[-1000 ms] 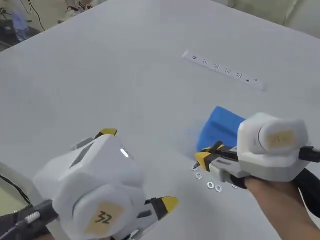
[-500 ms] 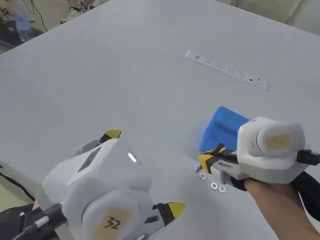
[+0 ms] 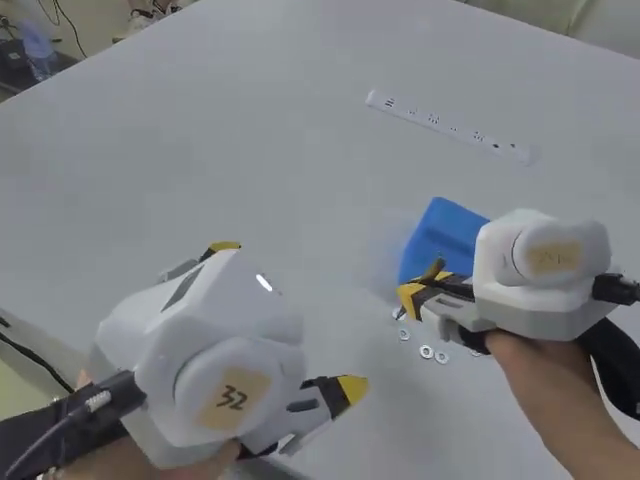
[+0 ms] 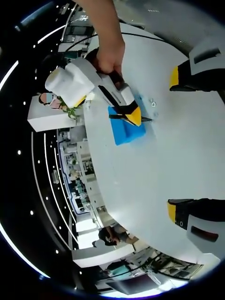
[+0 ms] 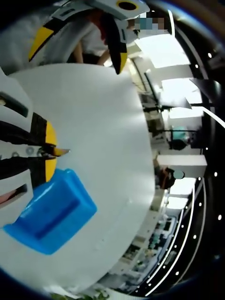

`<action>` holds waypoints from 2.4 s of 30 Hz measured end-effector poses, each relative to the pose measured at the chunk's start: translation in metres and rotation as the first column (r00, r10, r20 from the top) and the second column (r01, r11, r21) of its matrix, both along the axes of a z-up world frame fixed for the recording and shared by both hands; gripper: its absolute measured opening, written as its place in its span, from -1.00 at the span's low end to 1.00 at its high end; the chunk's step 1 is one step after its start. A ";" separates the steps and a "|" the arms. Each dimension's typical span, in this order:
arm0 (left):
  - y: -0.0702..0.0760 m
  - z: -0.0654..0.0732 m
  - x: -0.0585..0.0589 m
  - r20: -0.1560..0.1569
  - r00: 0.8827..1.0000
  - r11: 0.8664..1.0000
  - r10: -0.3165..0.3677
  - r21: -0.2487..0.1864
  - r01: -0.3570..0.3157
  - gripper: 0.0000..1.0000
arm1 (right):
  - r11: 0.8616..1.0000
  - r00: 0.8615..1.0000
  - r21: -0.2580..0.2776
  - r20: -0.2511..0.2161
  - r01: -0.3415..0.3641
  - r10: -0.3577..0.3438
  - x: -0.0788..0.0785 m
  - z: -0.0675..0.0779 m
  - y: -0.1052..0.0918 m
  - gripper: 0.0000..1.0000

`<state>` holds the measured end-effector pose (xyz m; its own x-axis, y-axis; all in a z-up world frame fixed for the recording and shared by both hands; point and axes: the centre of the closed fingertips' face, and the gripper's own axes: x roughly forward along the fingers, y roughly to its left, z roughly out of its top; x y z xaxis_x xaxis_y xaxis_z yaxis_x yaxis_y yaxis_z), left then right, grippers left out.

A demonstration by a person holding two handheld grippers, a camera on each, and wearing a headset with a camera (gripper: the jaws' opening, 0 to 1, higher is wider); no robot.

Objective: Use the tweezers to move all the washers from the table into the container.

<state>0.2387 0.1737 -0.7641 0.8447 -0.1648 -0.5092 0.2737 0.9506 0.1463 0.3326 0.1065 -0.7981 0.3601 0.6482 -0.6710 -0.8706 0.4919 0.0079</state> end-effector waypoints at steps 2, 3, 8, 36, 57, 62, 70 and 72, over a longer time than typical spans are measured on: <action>0.001 0.000 0.000 -0.003 1.000 1.000 0.002 0.007 -0.001 0.94 | 0.999 1.000 0.037 -0.004 0.021 -0.021 0.001 0.011 -0.001 -0.93; 0.002 -0.001 0.000 -0.006 1.000 1.000 0.002 0.009 -0.002 0.93 | 0.998 0.999 0.051 -0.009 0.033 -0.032 0.002 0.016 -0.002 -0.93; -0.002 -0.003 -0.001 -0.016 1.000 0.999 -0.021 0.029 0.021 0.91 | 0.992 0.997 0.107 -0.041 0.062 -0.058 0.007 0.030 -0.002 -0.93; 0.006 -0.015 -0.003 -0.069 0.998 0.995 0.008 0.101 0.000 0.86 | 0.979 0.980 0.119 0.088 0.165 -0.176 0.073 0.032 -0.013 -0.92; 0.005 -0.013 -0.002 -0.054 0.999 0.994 0.001 0.113 0.006 0.86 | 0.974 0.977 0.096 0.036 0.206 -0.210 0.081 -0.001 -0.008 -0.92; 0.006 -0.014 -0.002 -0.056 0.998 0.994 0.004 0.109 0.002 0.86 | 0.976 0.978 0.076 0.034 0.204 -0.207 0.081 -0.008 -0.008 -0.92; 0.004 -0.014 -0.002 -0.054 0.999 0.993 -0.007 0.114 0.013 0.84 | 0.971 0.976 0.112 0.037 0.210 -0.215 0.077 0.009 -0.012 -0.92; 0.004 -0.014 -0.002 -0.051 0.999 0.993 -0.008 0.118 0.014 0.84 | 0.971 0.976 0.119 0.047 0.205 -0.212 0.074 0.014 -0.012 -0.92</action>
<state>0.2368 0.1776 -0.7776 0.8161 -0.1105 -0.5673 0.2940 0.9244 0.2430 0.4064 0.0944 -0.7840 0.5320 0.6245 -0.5719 -0.7494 0.6616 0.0254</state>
